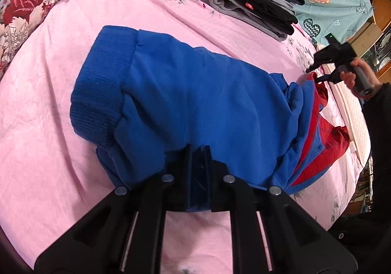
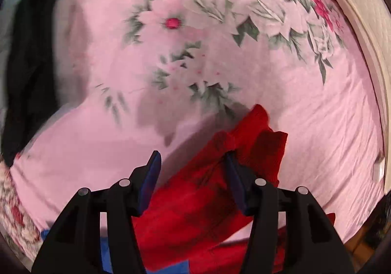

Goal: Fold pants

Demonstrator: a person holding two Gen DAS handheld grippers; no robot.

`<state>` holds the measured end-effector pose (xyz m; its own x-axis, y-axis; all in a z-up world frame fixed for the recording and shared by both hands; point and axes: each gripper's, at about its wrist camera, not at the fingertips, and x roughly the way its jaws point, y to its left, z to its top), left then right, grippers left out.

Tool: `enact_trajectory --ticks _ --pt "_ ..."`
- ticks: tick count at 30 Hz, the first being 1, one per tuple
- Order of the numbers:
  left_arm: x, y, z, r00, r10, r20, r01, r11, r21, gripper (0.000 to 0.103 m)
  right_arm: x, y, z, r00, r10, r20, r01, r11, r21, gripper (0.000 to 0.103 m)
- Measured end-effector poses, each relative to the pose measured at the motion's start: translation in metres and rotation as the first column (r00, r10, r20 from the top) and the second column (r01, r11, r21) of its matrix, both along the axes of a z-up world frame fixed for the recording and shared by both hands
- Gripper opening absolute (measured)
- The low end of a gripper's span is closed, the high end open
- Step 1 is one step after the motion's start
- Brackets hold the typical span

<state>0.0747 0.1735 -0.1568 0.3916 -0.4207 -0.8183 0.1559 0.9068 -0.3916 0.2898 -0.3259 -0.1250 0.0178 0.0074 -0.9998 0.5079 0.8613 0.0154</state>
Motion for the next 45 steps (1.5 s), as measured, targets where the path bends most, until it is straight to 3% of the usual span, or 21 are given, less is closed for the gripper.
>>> enact_trajectory --ticks 1,2,3,7,11,14,18,23,32,34,35,36,38,42,45 --pt "0.000 0.001 0.000 1.000 -0.002 -0.001 0.002 1.000 -0.004 0.011 0.001 -0.002 -0.005 1.000 -0.002 -0.015 0.002 0.999 -0.034 0.047" --pt "0.000 0.001 0.001 1.000 -0.004 0.001 0.004 1.000 -0.004 0.011 0.000 -0.003 -0.007 1.000 0.006 -0.019 -0.007 0.998 -0.055 0.021" --pt "-0.003 0.000 0.004 1.000 -0.009 0.015 0.009 1.000 0.013 0.011 -0.003 -0.003 -0.007 1.000 0.016 -0.017 -0.017 0.998 -0.059 0.006" --pt "-0.023 -0.004 0.033 0.992 -0.032 0.124 0.019 0.995 0.103 0.011 -0.032 -0.008 0.024 0.993 0.076 0.090 -0.068 0.994 -0.091 0.004" --pt "-0.030 -0.012 0.075 0.979 -0.064 0.195 0.056 0.997 0.044 0.014 -0.080 -0.018 0.060 0.974 0.128 0.187 -0.109 0.988 -0.108 0.004" --pt "-0.018 -0.037 0.077 0.978 -0.102 0.181 0.095 0.994 0.051 0.022 -0.110 -0.012 0.088 0.955 0.149 0.257 -0.127 0.987 -0.102 0.004" --pt "-0.002 -0.064 0.047 0.985 -0.154 0.083 0.151 0.987 0.047 0.022 -0.156 -0.007 0.106 0.929 0.158 0.336 -0.139 0.987 -0.080 0.004" --pt "0.004 -0.078 0.011 0.987 -0.161 -0.029 0.162 0.985 0.058 0.022 -0.219 -0.025 0.094 0.911 0.120 0.395 -0.119 0.992 -0.026 0.004" --pt "-0.007 -0.076 0.007 0.991 -0.133 -0.025 0.134 0.989 0.068 0.025 -0.304 -0.053 0.017 0.900 -0.024 0.434 -0.025 0.994 0.107 0.004" --pt "-0.006 -0.076 0.008 0.992 -0.126 -0.031 0.128 0.989 0.070 0.025 -0.306 -0.053 0.005 0.901 -0.011 0.435 -0.040 0.993 0.108 0.005" --pt "-0.007 -0.077 0.008 0.992 -0.124 -0.030 0.126 0.989 0.075 0.025 -0.306 -0.051 0.003 0.898 0.007 0.440 -0.056 0.993 0.100 0.011" --pt "-0.007 -0.078 0.009 0.992 -0.121 -0.029 0.123 0.989 0.084 0.025 -0.306 -0.050 0.004 0.899 0.024 0.438 -0.066 0.995 0.080 0.035" --pt "-0.008 -0.079 0.009 0.993 -0.116 -0.023 0.118 0.989 0.095 0.025 -0.309 -0.052 0.014 0.894 0.038 0.446 -0.054 0.998 0.021 0.054" --pt "-0.008 -0.079 0.009 0.994 -0.106 -0.024 0.108 0.990 0.096 0.025 -0.314 -0.075 0.034 0.861 -0.004 0.509 -0.039 0.997 0.074 0.059" --pt "-0.008 -0.078 0.010 0.994 -0.101 -0.027 0.103 0.990 0.097 0.025 -0.301 -0.094 0.031 0.869 -0.030 0.494 -0.031 0.993 0.114 0.062"
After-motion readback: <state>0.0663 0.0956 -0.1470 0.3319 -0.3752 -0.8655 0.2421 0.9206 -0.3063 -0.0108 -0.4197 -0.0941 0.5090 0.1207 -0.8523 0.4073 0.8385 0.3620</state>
